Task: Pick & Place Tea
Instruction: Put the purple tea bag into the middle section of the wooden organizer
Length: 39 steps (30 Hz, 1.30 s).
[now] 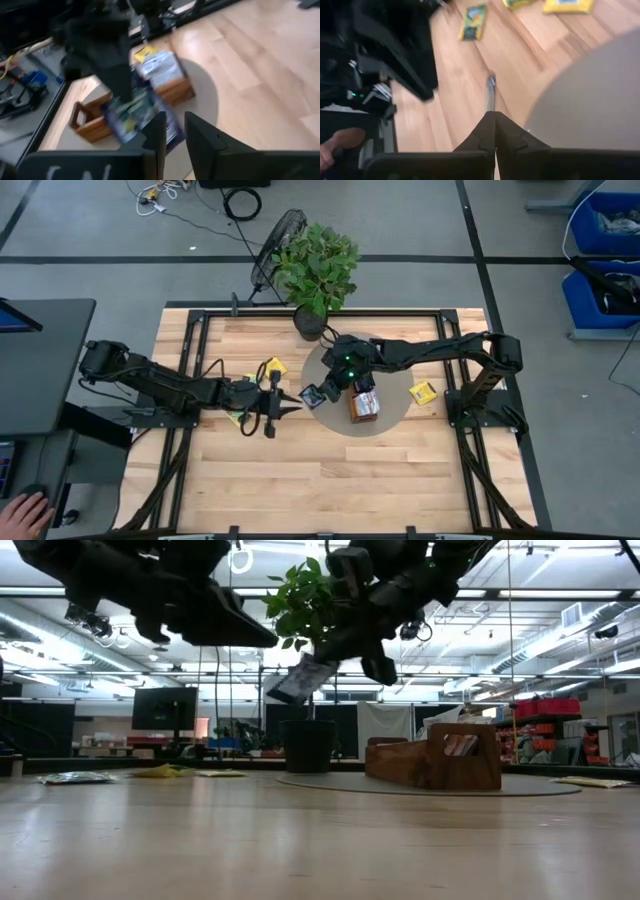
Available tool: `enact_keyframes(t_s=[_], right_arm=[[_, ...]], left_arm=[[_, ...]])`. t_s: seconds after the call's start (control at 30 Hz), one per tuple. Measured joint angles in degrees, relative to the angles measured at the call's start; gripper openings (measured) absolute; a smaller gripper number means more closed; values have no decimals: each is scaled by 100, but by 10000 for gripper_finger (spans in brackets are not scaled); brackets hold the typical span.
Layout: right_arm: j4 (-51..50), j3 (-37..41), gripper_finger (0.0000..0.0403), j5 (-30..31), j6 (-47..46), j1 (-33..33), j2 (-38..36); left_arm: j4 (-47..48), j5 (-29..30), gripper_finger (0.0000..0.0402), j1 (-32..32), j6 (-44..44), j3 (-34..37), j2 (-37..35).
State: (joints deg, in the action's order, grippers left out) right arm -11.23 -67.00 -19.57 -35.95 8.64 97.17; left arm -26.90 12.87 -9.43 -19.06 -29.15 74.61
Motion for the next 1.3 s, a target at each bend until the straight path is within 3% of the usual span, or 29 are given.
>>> enact_keyframes(t_s=[0.37,0.77,1.0,1.3], right_arm=[[-1715,0,1,614,-143,64,-623],[-3503,0,0,2334,-1213,90,-1554],[-3685,2,0,2463,-1586,276,-1398],[-3775,7,0,2207,-1610,501,-1099]], left_arm=[[-159,24,63,344,397,412,-2],[-256,104,48,516,687,634,-4],[-253,109,48,516,646,634,-4],[-186,122,48,514,641,634,-4]])
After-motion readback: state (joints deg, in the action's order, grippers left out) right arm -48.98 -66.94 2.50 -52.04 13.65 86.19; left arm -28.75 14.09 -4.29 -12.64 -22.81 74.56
